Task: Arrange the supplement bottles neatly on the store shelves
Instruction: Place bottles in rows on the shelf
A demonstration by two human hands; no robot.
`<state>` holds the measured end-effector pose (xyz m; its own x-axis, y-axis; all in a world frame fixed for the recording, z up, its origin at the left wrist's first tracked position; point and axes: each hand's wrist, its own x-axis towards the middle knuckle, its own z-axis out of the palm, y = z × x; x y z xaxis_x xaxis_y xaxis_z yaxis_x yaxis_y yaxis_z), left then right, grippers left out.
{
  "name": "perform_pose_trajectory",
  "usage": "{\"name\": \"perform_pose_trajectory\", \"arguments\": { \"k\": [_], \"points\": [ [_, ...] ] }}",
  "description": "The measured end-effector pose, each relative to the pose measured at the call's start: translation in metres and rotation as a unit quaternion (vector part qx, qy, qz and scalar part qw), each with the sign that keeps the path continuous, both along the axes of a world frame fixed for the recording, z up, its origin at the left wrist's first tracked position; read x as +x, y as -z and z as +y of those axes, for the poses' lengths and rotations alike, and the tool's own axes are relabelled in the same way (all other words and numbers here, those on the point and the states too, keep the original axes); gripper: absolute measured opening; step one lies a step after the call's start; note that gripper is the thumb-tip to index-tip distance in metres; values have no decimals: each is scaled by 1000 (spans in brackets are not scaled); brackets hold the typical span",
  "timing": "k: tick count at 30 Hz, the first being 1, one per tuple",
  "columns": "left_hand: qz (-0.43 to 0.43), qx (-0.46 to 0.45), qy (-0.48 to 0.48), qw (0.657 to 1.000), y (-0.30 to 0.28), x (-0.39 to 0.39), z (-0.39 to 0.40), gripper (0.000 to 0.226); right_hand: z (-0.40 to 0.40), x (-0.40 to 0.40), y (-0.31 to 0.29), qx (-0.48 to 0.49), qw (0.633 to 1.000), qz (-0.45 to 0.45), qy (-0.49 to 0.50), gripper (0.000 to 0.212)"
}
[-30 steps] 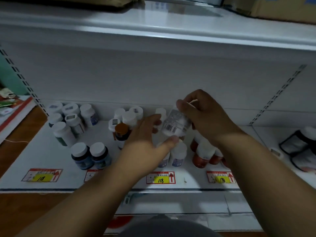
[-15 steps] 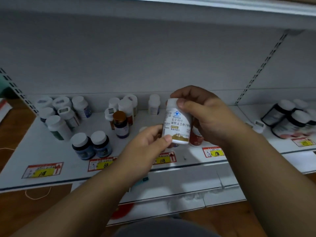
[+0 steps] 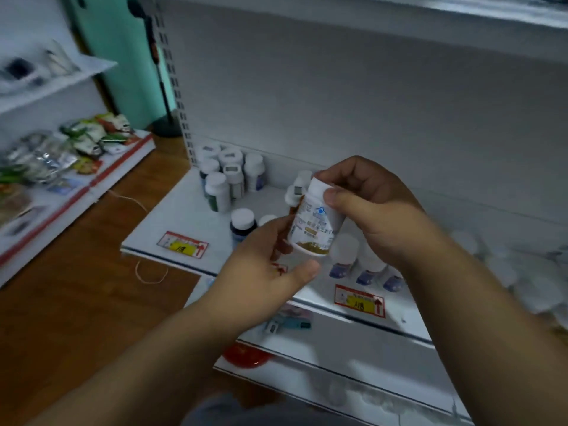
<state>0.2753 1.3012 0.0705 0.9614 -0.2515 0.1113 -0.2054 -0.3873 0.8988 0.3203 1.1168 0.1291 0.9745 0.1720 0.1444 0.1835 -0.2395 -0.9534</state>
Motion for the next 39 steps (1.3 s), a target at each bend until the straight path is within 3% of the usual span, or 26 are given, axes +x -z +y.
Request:
{"name": "perform_pose_trajectory", "arguments": {
  "k": [2,5,7,9,11,17,23,39],
  "points": [
    [-10,3,-30,999,3,-5,14,45,19,5,7,-9,1000,-5,-28,14],
    [-27,19,-73,997,7,-4,46,42,54,13,13,-28,998,-11,-53,14],
    [-33,56,-83,994,15,5,74,57,80,21,14,-48,996,-20,-75,15],
    [-27,100,-86,991,26,22,106,86,107,30,15,-82,993,-36,-75,18],
    [-10,117,-78,990,33,40,140,98,134,40,19,-121,990,-49,-48,18],
    [6,199,-40,979,44,93,229,97,211,70,52,-240,970,-40,-13,27],
    [5,253,23,967,61,131,253,89,252,89,89,-342,938,-55,12,28],
    [-16,251,4,968,78,154,271,89,279,102,102,-335,941,-27,28,25]
  ]
}}
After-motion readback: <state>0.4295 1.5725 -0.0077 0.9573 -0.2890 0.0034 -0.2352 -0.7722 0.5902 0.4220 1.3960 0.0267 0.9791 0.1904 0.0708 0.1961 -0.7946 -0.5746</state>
